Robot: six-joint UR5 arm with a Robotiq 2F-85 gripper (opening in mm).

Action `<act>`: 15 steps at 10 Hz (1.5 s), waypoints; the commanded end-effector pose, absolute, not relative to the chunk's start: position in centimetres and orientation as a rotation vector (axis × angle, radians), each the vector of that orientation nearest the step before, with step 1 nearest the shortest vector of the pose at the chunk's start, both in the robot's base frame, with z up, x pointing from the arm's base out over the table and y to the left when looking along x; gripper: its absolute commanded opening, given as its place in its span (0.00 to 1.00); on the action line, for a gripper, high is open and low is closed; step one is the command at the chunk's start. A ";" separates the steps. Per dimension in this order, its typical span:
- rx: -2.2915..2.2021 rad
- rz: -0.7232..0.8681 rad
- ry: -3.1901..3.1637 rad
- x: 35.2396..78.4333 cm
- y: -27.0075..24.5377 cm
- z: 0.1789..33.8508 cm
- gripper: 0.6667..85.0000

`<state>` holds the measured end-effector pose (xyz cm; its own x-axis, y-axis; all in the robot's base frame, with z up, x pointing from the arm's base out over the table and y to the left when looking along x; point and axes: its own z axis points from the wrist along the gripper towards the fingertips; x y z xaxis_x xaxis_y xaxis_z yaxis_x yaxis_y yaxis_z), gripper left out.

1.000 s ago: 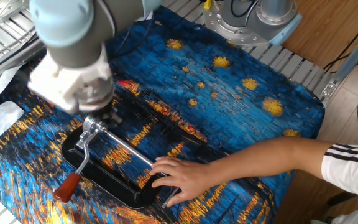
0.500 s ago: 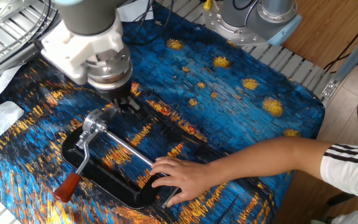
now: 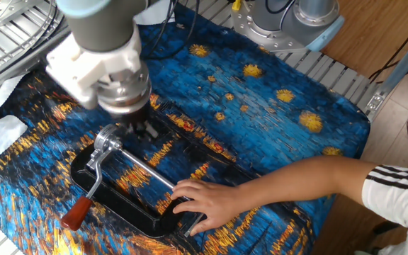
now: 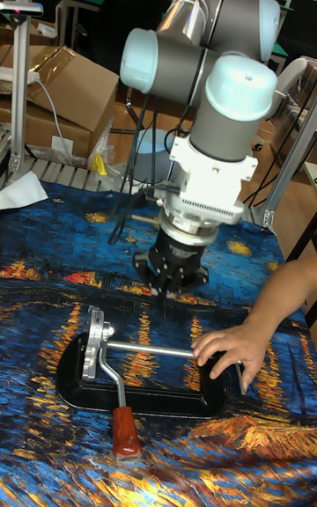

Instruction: Push down the lever

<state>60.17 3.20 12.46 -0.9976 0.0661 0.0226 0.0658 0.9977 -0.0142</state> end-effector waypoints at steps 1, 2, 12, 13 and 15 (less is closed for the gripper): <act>-0.142 -0.015 -3.097 60.6 3.7 11.8 0.00; -0.132 -0.016 -3.102 60.9 3.4 11.5 0.00; 0.185 -0.128 -3.252 64.9 5.4 11.6 0.00; 0.140 -0.063 -3.203 62.7 4.5 13.6 0.00; 0.055 0.026 -3.109 59.2 3.5 17.6 0.00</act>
